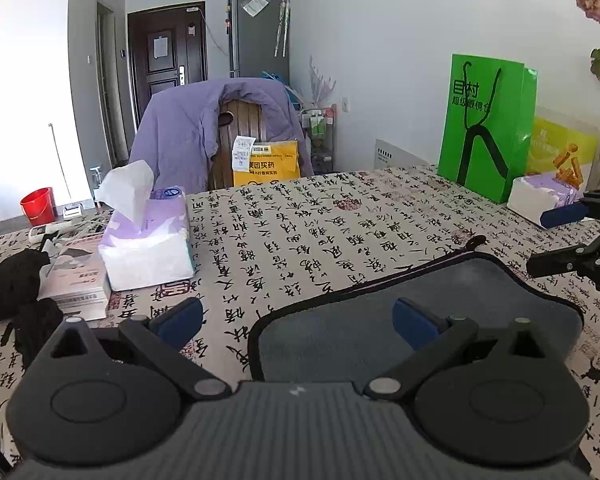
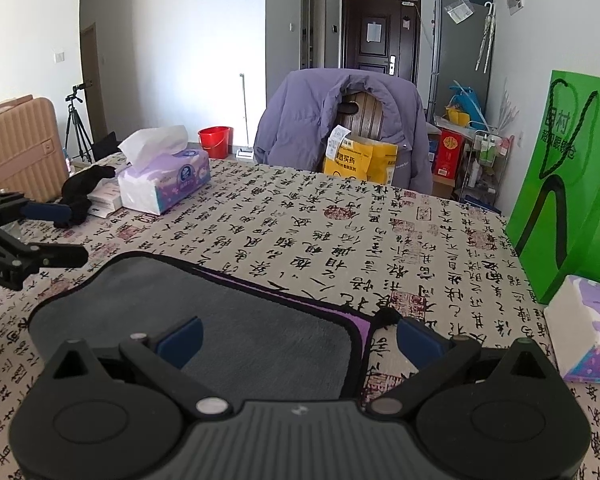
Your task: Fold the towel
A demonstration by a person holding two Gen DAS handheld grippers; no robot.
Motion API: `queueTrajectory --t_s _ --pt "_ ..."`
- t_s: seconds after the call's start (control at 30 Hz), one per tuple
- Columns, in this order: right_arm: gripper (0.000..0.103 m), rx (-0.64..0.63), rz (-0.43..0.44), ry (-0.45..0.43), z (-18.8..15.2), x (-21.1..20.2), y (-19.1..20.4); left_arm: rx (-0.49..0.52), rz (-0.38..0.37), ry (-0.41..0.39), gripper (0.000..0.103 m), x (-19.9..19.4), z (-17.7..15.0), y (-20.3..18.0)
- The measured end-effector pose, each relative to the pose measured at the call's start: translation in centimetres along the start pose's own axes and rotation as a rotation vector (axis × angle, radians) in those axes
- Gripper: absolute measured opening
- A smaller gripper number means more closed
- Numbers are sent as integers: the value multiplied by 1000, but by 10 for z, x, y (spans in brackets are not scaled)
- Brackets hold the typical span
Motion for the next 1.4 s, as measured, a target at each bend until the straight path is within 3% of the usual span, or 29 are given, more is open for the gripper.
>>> queueTrajectory --t_s 0.73,1.4 --pt "103 22 -7 -52 -16 -72 22 -19 24 -58 103 -75 -5 -10" --pt "103 65 -12 -123 -49 -142 46 -53 32 -135 103 -155 -39 -31"
Point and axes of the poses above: each gripper's, at about its wrist camera, not at the fingertips, and x roughly the way its jaws point, y to its left, z to its top, the point moved 7 cm from there along x, roughly the way its jaws point, and after that the axes turned 6 degrees about -y, right-handed, at the moved point
